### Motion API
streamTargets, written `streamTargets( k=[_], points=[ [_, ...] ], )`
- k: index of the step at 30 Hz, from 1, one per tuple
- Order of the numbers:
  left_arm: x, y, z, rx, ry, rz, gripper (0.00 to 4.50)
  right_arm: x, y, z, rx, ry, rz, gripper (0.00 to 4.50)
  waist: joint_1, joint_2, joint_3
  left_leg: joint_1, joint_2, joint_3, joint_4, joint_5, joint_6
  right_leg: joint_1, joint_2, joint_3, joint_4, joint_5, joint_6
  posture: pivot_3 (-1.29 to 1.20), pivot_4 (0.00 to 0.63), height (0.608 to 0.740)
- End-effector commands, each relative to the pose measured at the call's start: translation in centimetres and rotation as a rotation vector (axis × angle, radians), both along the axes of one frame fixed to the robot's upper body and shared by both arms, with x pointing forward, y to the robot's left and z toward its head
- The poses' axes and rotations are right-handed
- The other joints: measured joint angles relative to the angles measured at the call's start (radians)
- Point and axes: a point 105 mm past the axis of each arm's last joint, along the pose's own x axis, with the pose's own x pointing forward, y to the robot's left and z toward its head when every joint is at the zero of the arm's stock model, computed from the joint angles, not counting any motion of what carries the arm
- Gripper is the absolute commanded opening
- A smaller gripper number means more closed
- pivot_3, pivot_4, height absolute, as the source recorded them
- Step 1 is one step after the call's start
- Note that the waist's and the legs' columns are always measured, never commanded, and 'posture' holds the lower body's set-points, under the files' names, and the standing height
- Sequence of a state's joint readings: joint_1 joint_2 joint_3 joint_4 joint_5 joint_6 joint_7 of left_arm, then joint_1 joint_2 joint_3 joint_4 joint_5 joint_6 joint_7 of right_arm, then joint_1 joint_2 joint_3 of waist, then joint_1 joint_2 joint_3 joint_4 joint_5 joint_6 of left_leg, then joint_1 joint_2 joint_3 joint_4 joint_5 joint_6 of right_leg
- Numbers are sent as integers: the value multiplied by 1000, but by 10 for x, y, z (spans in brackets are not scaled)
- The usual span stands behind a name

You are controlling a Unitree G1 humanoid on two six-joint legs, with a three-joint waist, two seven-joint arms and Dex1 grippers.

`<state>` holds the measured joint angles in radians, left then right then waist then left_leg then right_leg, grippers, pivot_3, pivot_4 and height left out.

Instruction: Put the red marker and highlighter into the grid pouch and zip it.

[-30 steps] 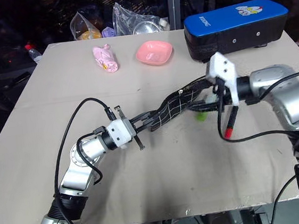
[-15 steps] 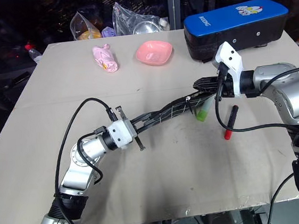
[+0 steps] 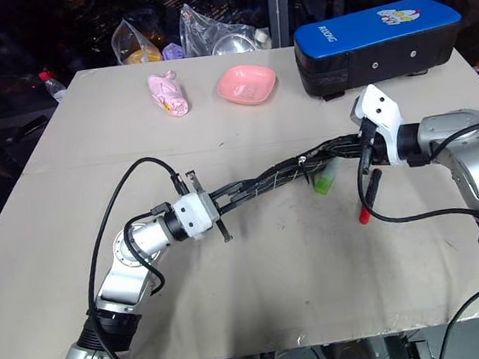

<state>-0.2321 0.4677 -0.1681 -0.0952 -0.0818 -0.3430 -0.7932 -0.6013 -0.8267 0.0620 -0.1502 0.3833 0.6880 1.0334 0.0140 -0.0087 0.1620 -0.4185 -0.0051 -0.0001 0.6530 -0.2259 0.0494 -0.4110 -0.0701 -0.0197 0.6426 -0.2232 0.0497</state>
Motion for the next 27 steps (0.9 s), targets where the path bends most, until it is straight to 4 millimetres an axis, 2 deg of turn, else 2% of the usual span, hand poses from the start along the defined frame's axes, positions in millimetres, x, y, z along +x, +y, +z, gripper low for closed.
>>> streamTargets(
  k=[1, 6, 17, 20, 23, 25, 27],
  points=[
    [-3, -3, 9, -8, -46, -25, 0, 0, 3, 4, -29, -35, 14, 45, 0, 0, 0, 0, 0, 0, 0, 0, 0, 0, 0, 0, 0, 0, 0, 0, 150, 734],
    [-2, -4, 10, -13, -48, -29, 0, -4, 13, -14, -165, -70, 102, 45, 0, 0, 0, 0, 0, 0, 0, 0, 0, 0, 0, 0, 0, 0, 0, 0, 150, 734],
    [0, -8, 13, -7, -61, -48, 0, 8, 57, -27, -396, -426, 331, 45, 1, 0, 0, 0, 0, 0, 0, 0, 0, 0, 2, 0, 0, 0, 0, 0, 150, 734],
    [2, -6, 13, -7, -62, -42, 0, 9, 62, -25, -428, -493, 355, 903, 0, 0, 0, 0, 0, 0, 0, 0, 0, 0, 2, 0, 0, 0, 0, 0, 150, 734],
    [2, -6, 13, -11, -59, -38, 0, 9, 64, -22, -445, -532, 376, 2250, -1, 0, 0, 0, 0, 0, 0, 0, 0, 0, 2, 0, 0, 0, 0, 0, 150, 734],
    [2, -6, 13, -13, -58, -36, 0, 8, 65, -21, -455, -550, 388, 3350, 0, 0, 0, 0, 0, 0, 0, 0, 0, 0, 2, 0, 0, 0, 0, 0, 150, 734],
    [3, -6, 13, -14, -56, -34, 0, 8, 66, -20, -459, -556, 397, 4022, 0, 0, 0, 0, 0, 0, 0, 0, 0, 0, 2, 0, 0, 0, 0, 0, 150, 734]
  ],
)
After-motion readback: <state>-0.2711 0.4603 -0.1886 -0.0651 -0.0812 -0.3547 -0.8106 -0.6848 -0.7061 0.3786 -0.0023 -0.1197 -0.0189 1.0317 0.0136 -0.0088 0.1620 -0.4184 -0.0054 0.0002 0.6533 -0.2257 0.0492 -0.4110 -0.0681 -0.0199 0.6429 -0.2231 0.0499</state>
